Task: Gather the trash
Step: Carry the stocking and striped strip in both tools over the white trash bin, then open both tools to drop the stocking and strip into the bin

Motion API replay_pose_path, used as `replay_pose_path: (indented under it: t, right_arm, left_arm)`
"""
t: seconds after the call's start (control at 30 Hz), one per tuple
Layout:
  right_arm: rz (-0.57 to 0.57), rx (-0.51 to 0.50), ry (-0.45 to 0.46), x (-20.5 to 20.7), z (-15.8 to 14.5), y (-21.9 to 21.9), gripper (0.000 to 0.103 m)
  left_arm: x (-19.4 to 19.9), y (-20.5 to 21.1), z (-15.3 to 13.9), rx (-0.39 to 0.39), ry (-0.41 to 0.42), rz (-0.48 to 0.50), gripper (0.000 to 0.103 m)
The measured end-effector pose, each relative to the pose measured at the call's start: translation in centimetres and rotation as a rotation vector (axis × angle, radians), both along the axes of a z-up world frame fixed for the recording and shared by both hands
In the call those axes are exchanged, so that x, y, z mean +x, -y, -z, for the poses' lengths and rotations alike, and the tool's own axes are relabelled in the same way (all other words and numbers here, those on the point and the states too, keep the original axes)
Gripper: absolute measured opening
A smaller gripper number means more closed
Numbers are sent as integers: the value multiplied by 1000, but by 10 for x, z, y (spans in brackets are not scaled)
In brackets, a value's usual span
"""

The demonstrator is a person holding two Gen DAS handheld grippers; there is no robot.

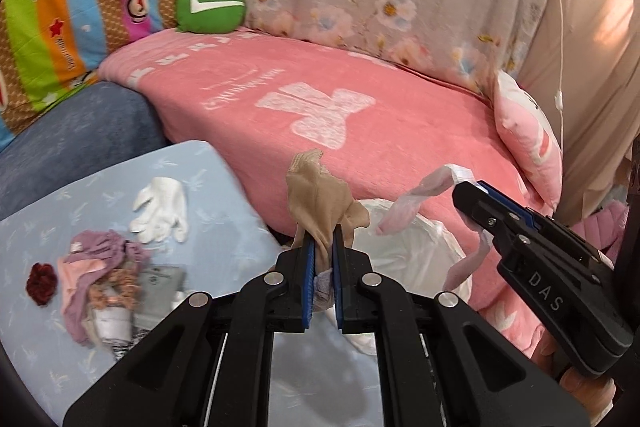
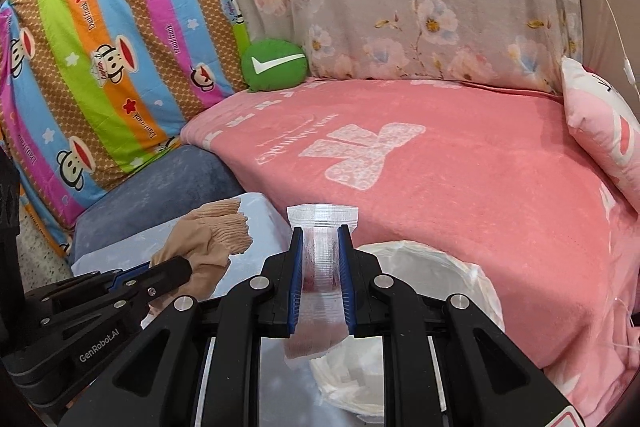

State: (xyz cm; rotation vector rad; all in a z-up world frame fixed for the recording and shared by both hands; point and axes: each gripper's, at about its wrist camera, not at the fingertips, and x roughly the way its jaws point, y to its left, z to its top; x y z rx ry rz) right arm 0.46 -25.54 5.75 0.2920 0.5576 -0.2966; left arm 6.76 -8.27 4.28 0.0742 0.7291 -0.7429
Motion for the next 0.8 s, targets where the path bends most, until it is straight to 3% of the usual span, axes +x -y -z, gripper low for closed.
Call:
replay_pose_path:
  t: [0.3,0.5,0.57,0.67,0.8]
  right_arm:
    - [67,29,-54,-6,29,44,18]
    - [96,23,-66,-9,39,54,31]
    - [107,24,-61,-11,40,56,41]
    - [121,23,-57,-13,40,58,43]
    - [122,23,-49,-14,37,56,48]
  left_arm:
    - [-9,51,20,42,-33,97,9]
    - [-10,70,26,72,-37,110,13]
    - [-9,71,27,78,-38,91,31]
    - [-5,66,25,62,-37,50,48]
    - [0,57,23,45,-53,23,53]
